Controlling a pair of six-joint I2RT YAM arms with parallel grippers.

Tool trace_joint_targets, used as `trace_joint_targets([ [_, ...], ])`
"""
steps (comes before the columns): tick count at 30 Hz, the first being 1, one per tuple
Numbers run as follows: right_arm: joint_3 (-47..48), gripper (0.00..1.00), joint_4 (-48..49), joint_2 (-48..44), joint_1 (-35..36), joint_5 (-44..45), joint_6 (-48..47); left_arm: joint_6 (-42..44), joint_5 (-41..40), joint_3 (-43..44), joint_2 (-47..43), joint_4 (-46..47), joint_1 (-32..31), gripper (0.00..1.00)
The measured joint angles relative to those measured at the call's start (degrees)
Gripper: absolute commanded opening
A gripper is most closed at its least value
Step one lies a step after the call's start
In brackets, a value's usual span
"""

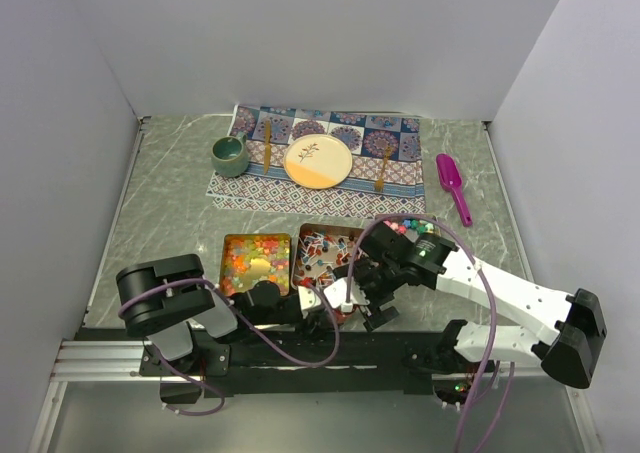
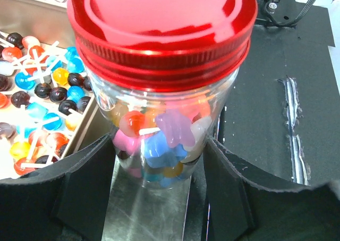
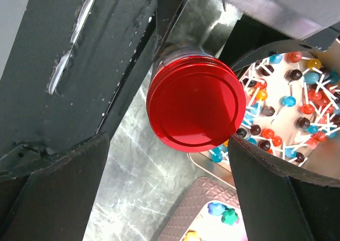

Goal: Pack the candies
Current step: Screw the bottle lid onto the packing bottle.

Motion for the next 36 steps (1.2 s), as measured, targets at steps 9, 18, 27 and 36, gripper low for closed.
trace_joint_targets([
  [9, 0.8, 0.99, -4.4, 1.9, -3.9, 0.5, 2.6, 0.0, -0.7, 0.8, 0.7, -0.2, 0.2, 0.01],
  [18, 8.7, 1.0, -6.6, 8.7, -5.5, -1.1, 1.7, 0.2, -1.1, 1.0, 1.1, 0.0, 0.3, 0.01],
  [27, 14.5, 1.0, -7.3, 13.2, -5.4, -2.7, -3.7, 0.2, -1.4, 1.2, 1.4, 0.0, 0.2, 0.01],
  [36, 15.9, 0.96, -11.8, 16.0, -3.1, -4.9, -12.7, 0.2, -1.6, 1.4, 1.7, 0.2, 0.1, 0.01],
])
